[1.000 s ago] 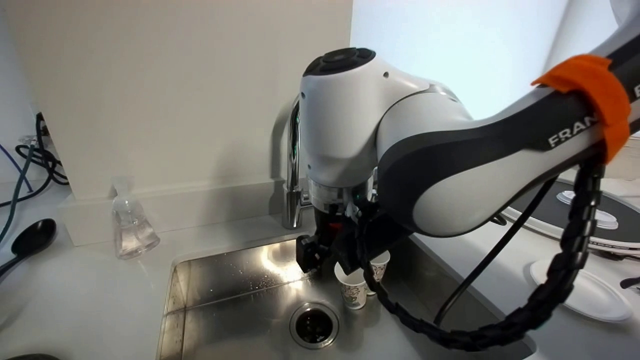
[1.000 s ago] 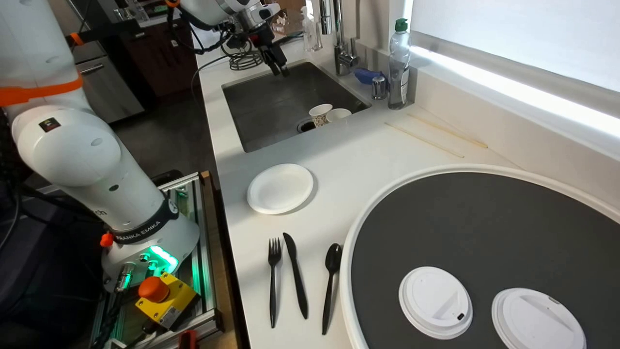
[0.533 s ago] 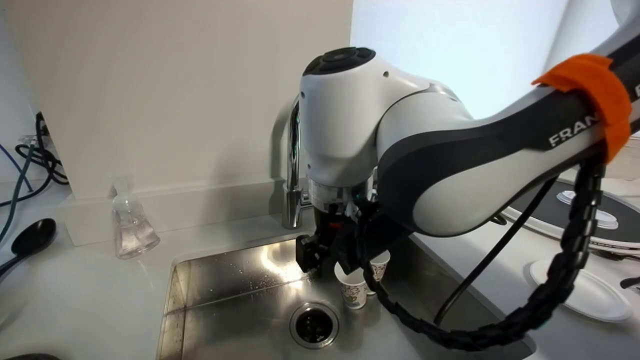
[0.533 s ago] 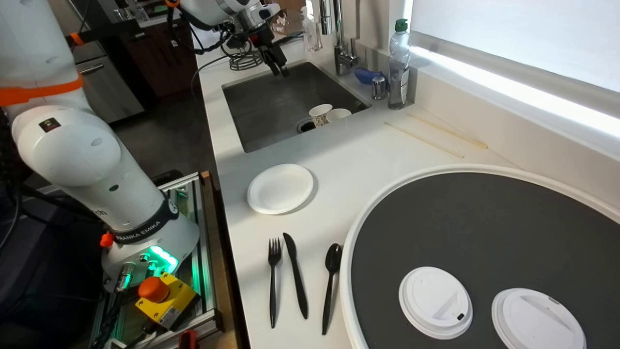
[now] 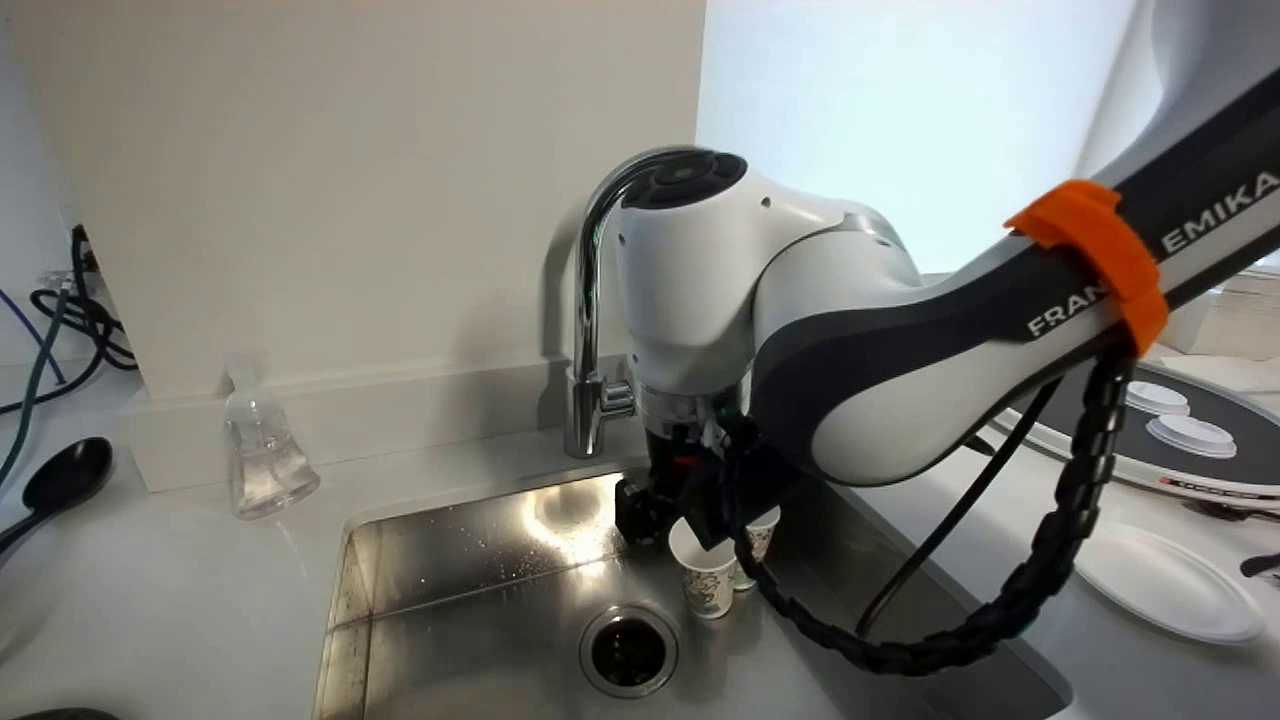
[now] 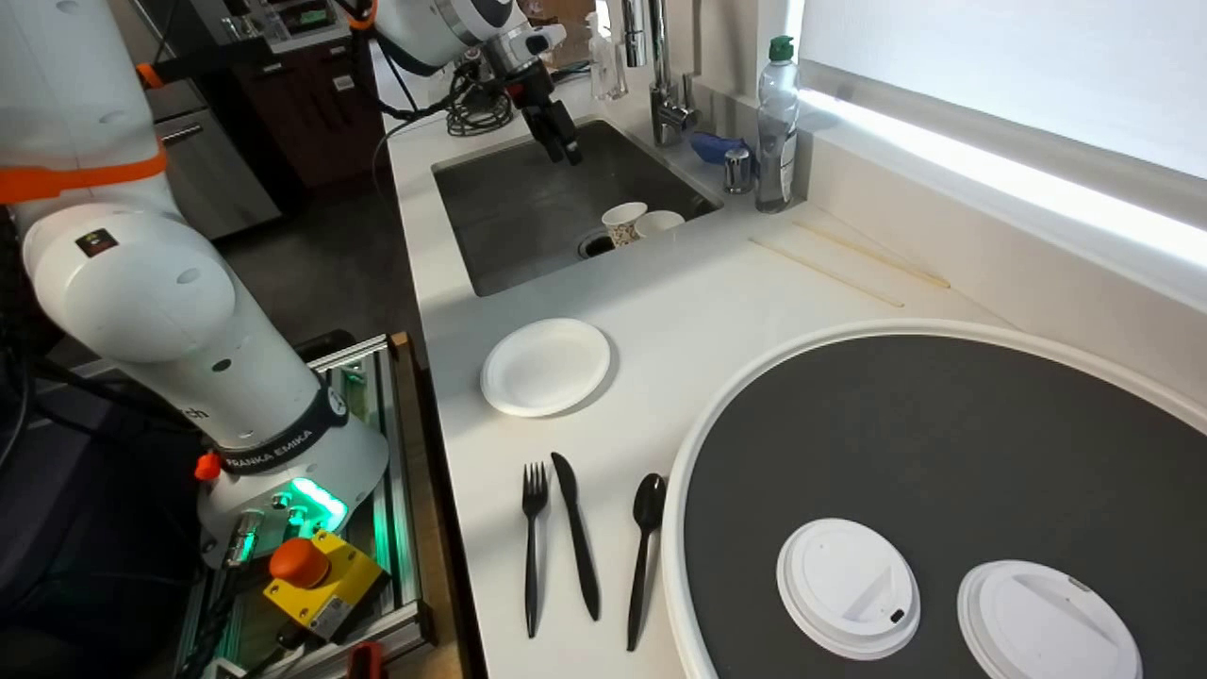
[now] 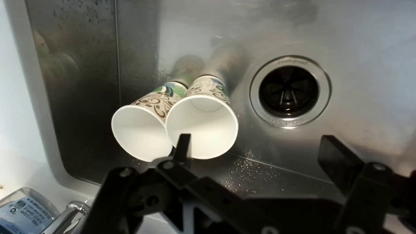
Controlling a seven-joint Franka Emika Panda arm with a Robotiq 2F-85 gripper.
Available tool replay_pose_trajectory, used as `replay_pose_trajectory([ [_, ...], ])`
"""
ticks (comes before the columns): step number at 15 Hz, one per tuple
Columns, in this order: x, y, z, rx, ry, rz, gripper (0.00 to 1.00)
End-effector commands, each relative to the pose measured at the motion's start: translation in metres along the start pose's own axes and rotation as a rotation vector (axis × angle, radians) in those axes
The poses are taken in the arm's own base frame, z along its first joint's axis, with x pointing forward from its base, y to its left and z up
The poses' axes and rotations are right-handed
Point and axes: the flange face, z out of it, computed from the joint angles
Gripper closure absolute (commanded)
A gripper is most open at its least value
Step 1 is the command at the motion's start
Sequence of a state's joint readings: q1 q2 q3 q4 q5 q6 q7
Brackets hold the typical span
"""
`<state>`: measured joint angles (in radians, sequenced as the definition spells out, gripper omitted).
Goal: Push the faucet to the right then remove the coffee cups from the sink.
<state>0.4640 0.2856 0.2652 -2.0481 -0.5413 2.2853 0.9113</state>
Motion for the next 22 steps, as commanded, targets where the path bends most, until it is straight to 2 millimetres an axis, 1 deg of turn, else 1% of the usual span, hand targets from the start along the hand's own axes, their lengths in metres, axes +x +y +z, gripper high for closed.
replay_pose_trajectory([
  [1,0.001,0.002,0.025,0.009,0.03,-0.034,0.0],
  [8,0.004,0.021,0.068,0.019,0.064,-0.049,0.0],
  [13,0.009,0.038,0.092,0.008,0.06,-0.033,0.0],
  [17,0.012,0.047,0.107,0.006,0.056,-0.014,0.0],
  [22,0.019,0.052,0.119,0.029,0.083,0.008,0.0],
])
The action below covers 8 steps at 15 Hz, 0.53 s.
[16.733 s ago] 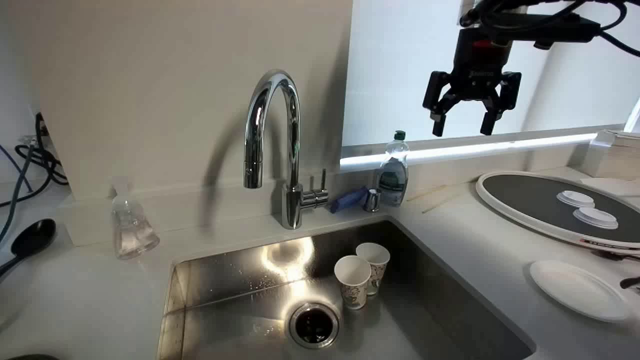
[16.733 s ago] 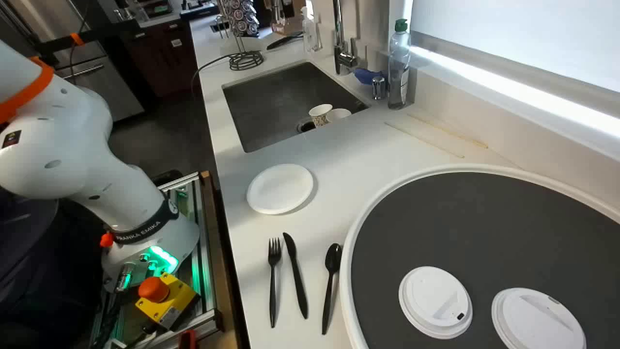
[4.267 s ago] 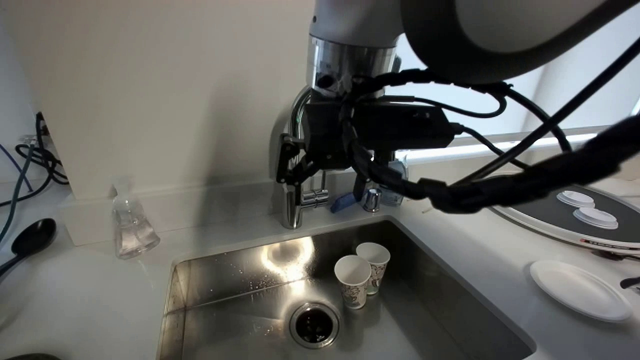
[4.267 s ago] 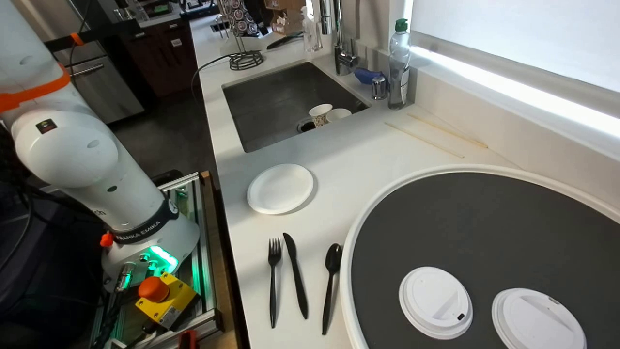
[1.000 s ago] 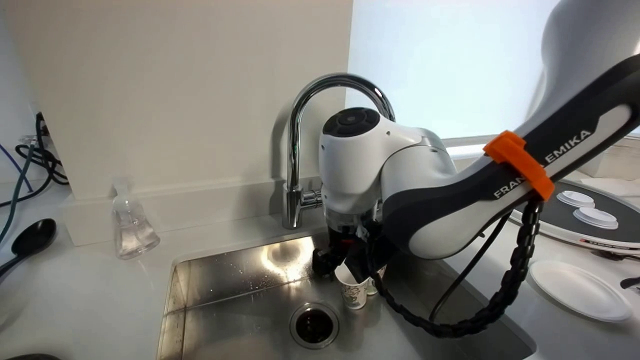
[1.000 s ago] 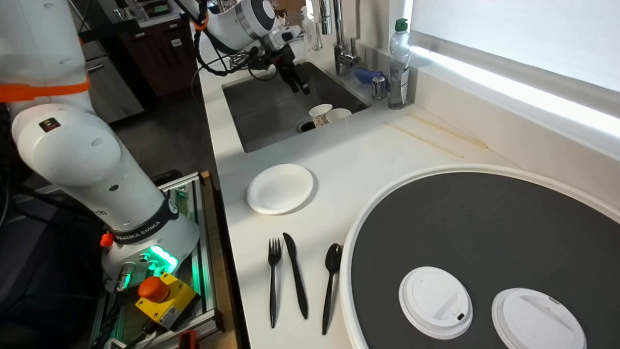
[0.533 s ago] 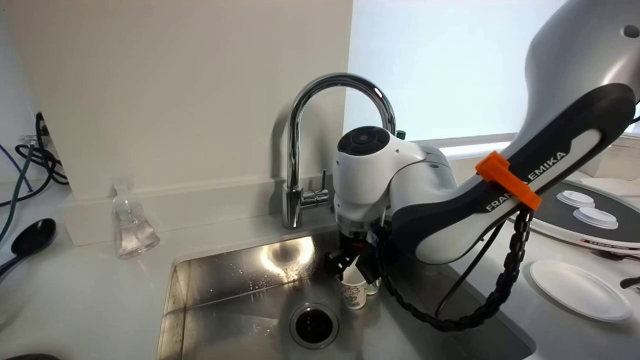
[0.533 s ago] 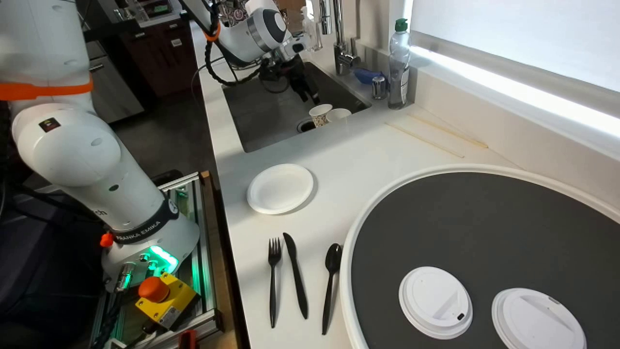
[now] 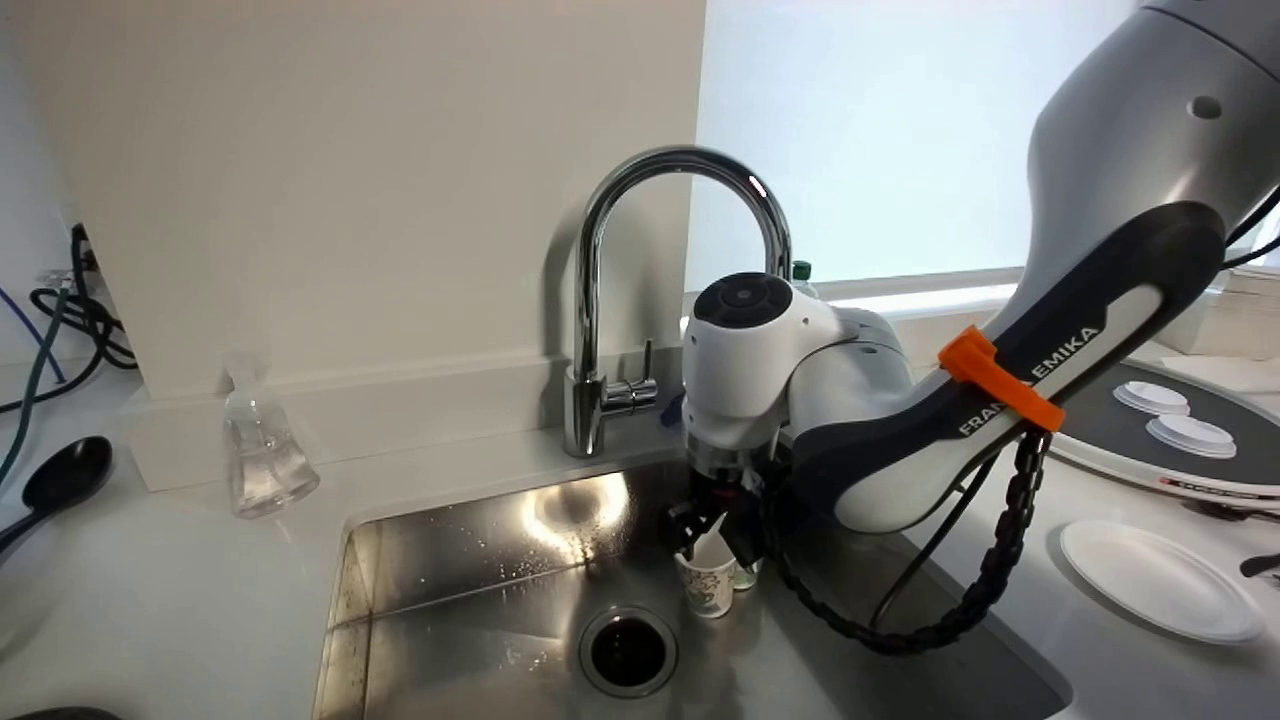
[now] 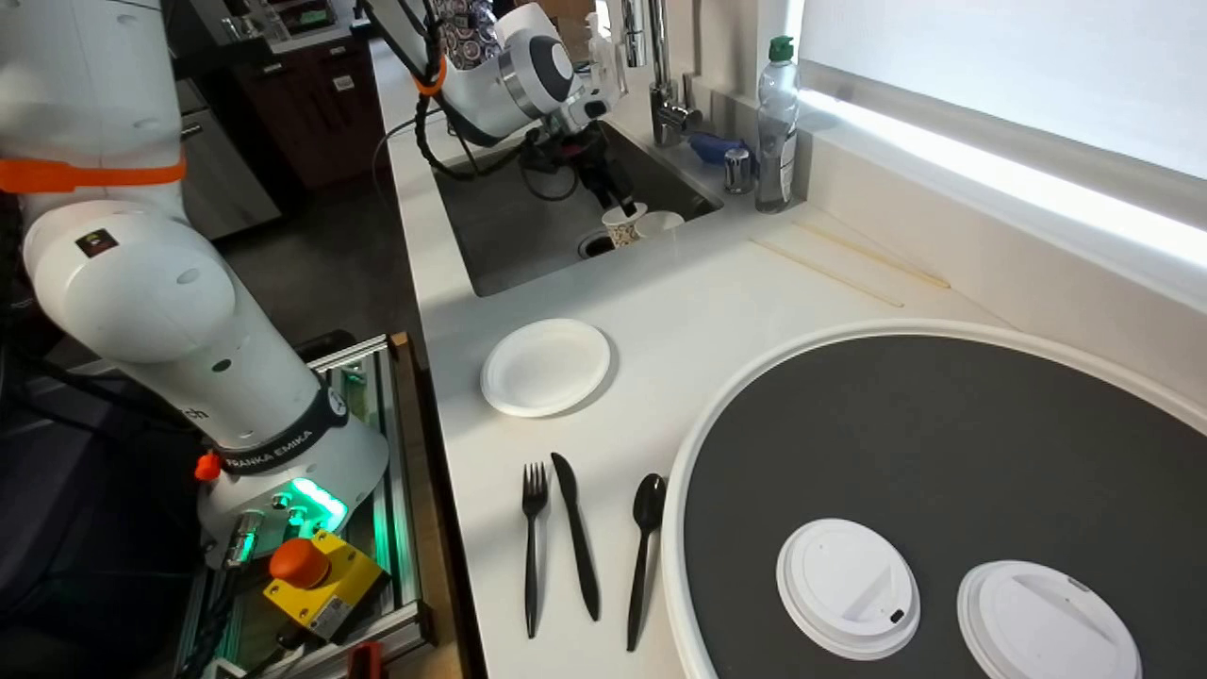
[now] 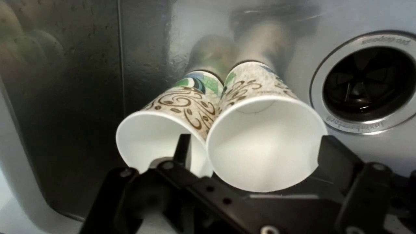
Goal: Push the faucet to the right then remove the coffee cups from the sink.
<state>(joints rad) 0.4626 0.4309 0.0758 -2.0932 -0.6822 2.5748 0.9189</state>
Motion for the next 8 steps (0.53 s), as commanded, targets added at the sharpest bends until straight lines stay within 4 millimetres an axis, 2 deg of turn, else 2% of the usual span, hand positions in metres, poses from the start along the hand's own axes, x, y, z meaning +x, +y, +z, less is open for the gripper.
replay_pose_trajectory([
  [1,0.002,0.002,0.012,0.013,0.037,0.01,0.0],
  [5,0.006,0.01,0.02,0.003,0.051,0.018,0.0],
  [6,0.005,0.012,0.013,0.004,0.029,0.008,0.0],
  [8,0.006,0.015,0.015,0.0,0.029,0.012,0.0],
])
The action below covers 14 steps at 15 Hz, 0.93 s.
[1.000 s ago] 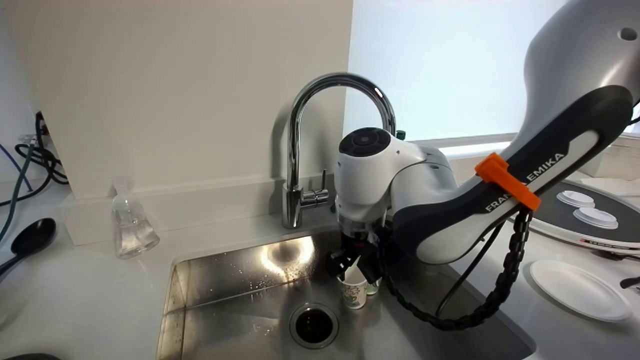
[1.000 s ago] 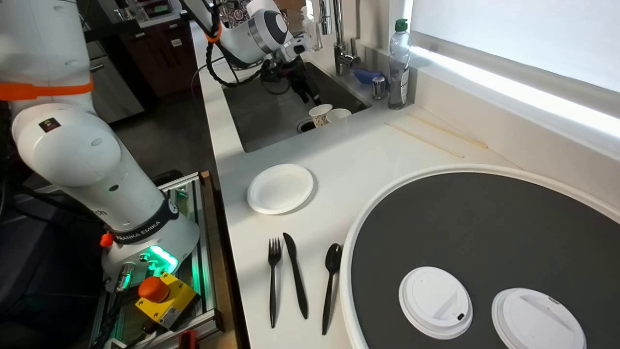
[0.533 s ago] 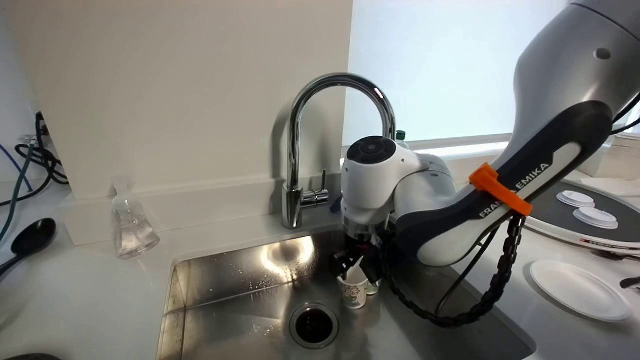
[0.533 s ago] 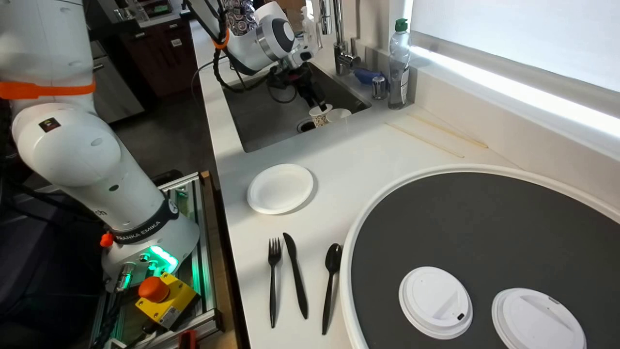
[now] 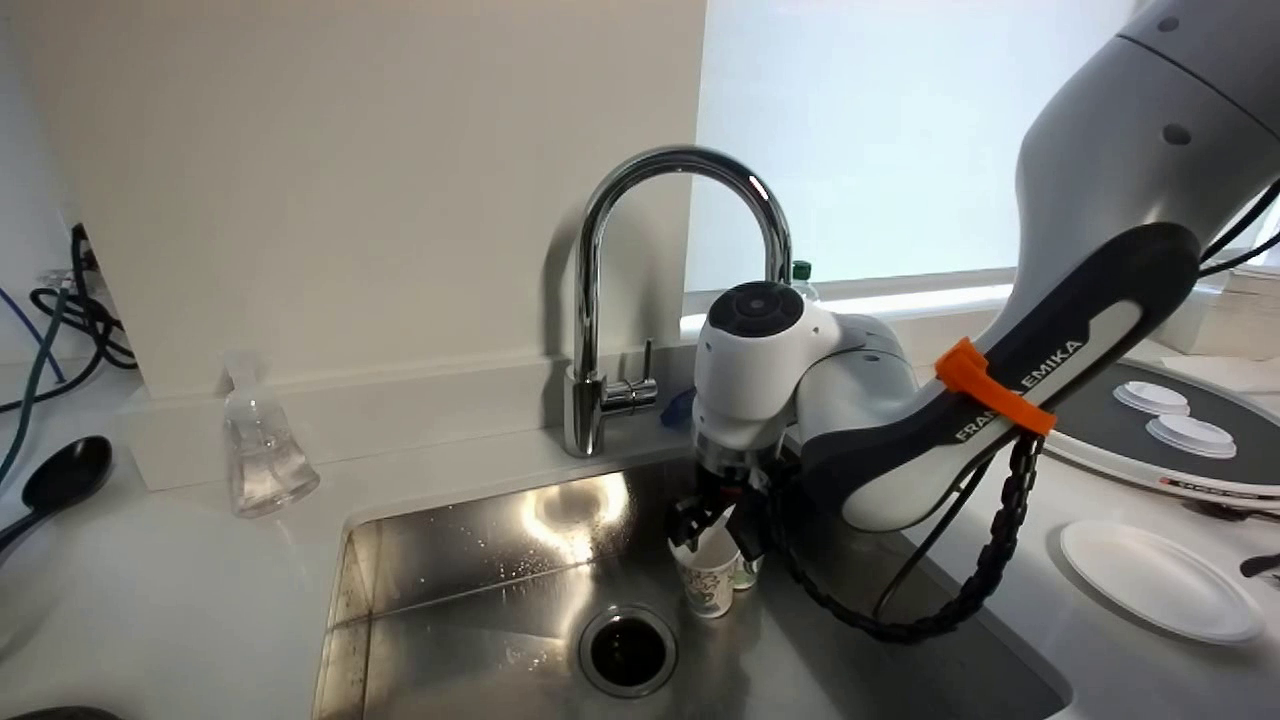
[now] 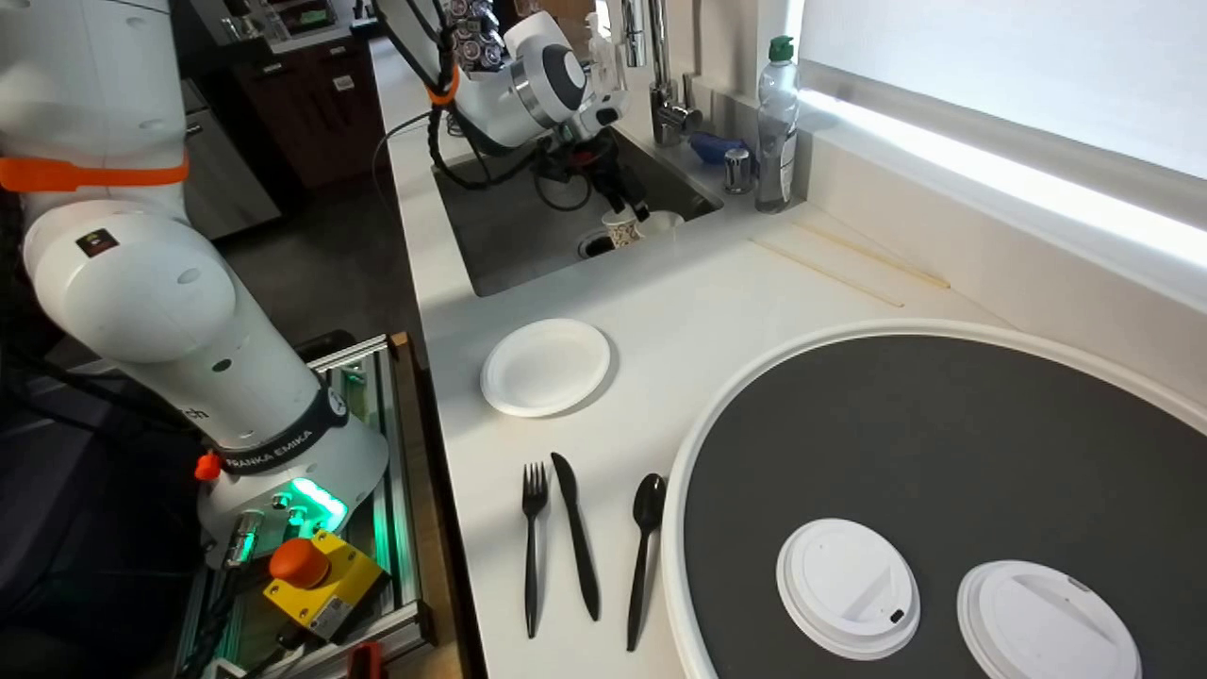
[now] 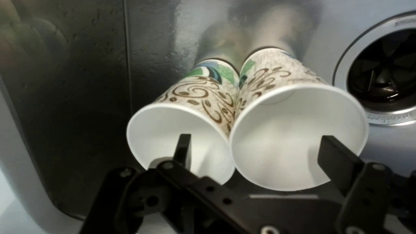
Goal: Push the faucet to the right then remove the coffee cups from the sink.
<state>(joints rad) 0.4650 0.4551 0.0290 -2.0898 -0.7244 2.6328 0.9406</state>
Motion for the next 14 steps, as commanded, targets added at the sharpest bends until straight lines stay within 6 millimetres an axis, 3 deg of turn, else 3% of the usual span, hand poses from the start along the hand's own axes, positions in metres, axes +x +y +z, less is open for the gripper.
replay_pose_trajectory([
  [1,0.001,0.0,0.0,0.0,0.0,0.0,0.0],
  [14,0.007,0.007,0.015,-0.002,0.028,0.008,0.0],
])
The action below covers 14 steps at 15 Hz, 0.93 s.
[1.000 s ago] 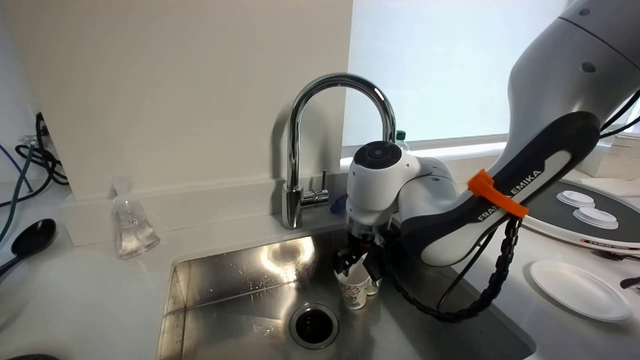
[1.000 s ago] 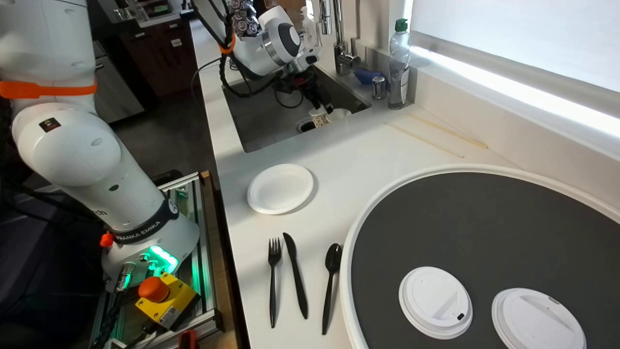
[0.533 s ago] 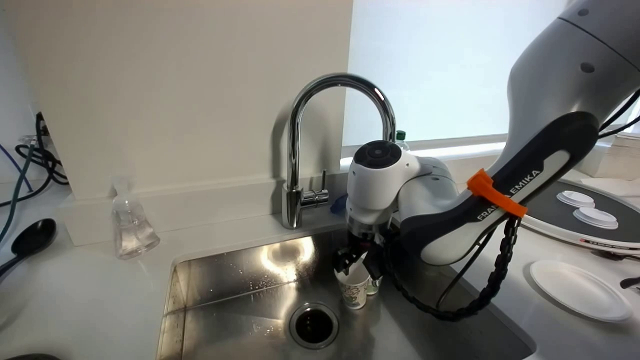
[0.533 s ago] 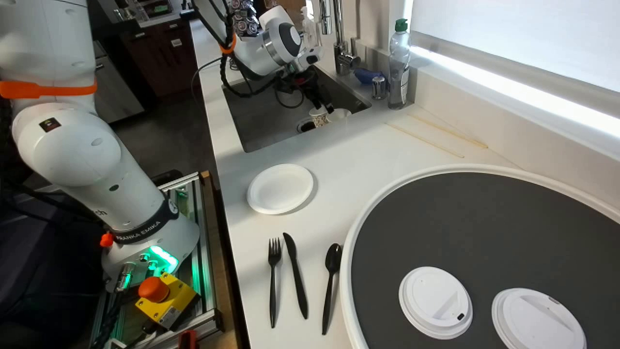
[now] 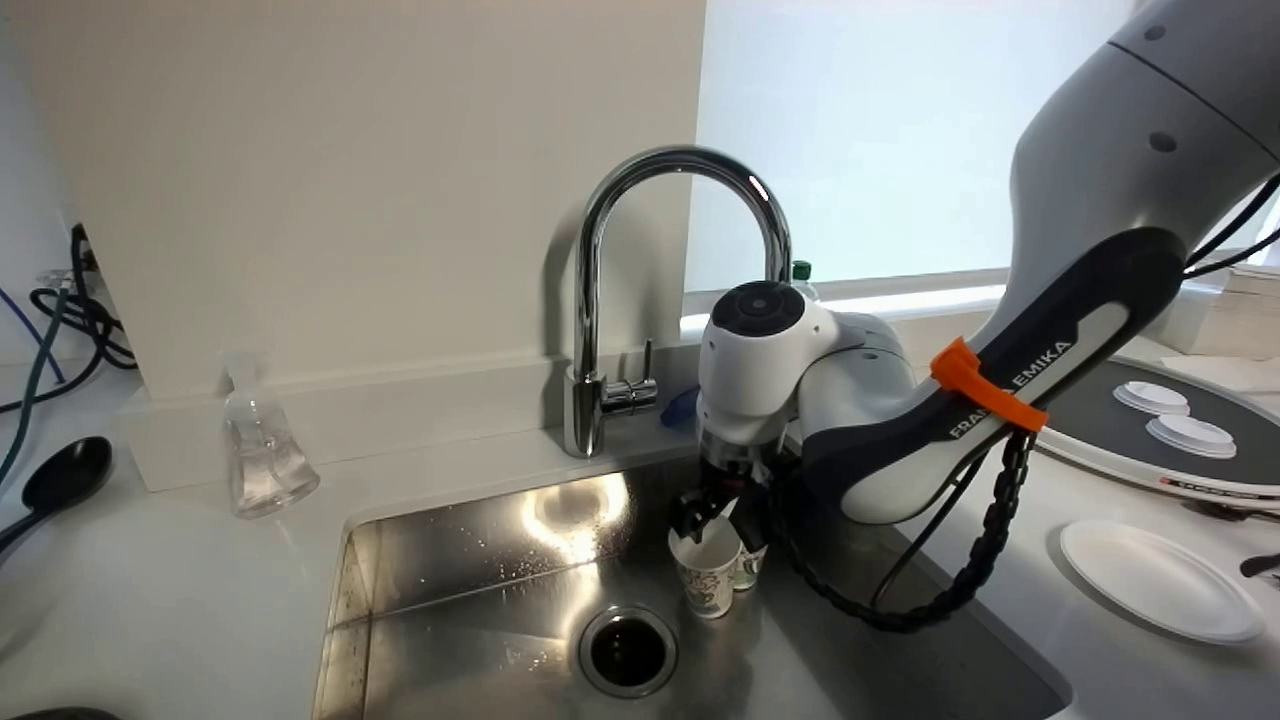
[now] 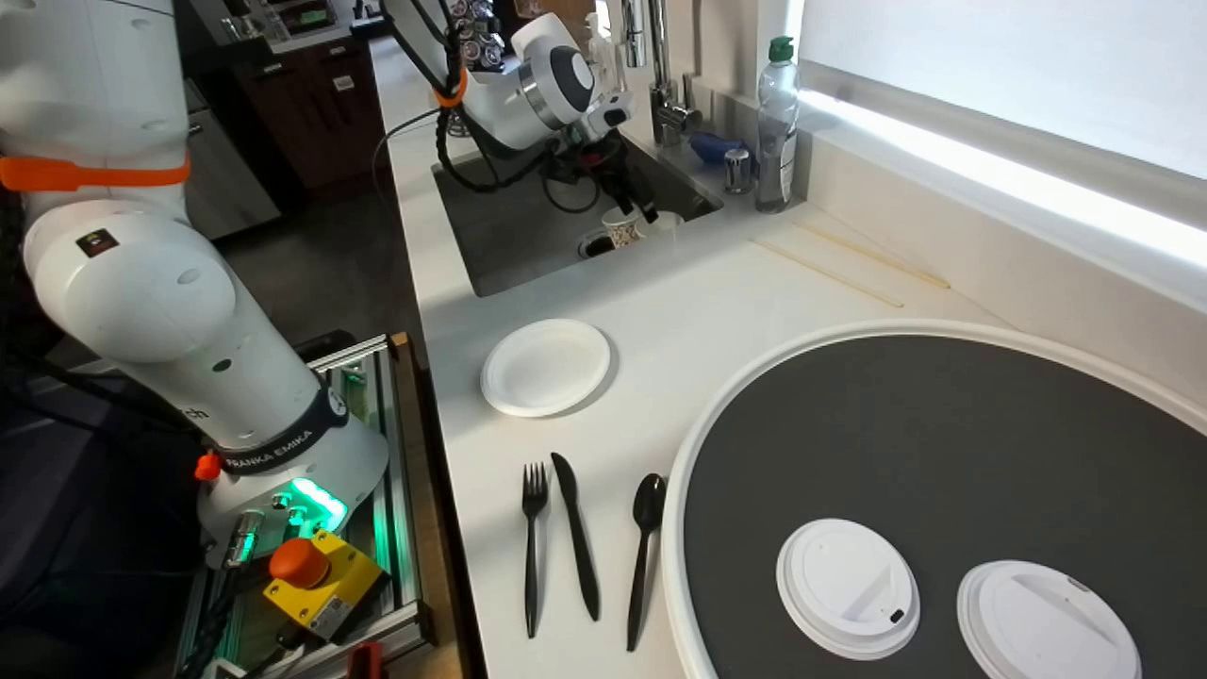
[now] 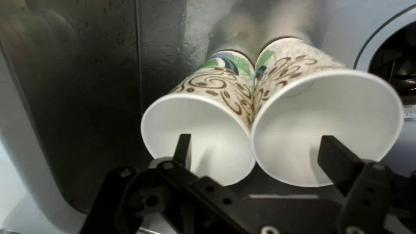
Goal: Push the faucet to the right then remove the coffee cups from the sink.
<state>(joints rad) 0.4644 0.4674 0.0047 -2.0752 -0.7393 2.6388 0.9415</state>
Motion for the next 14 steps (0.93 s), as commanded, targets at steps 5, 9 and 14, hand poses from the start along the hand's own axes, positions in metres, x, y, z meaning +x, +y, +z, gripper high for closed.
replay_pose_trajectory([
  [5,0.001,-0.0058,0.0098,0.021,0.023,-0.002,0.38],
  [9,0.0007,-0.0064,0.0097,0.022,0.024,-0.007,0.7],
  [14,-0.002,-0.0081,0.0136,0.026,0.014,-0.013,1.0],
])
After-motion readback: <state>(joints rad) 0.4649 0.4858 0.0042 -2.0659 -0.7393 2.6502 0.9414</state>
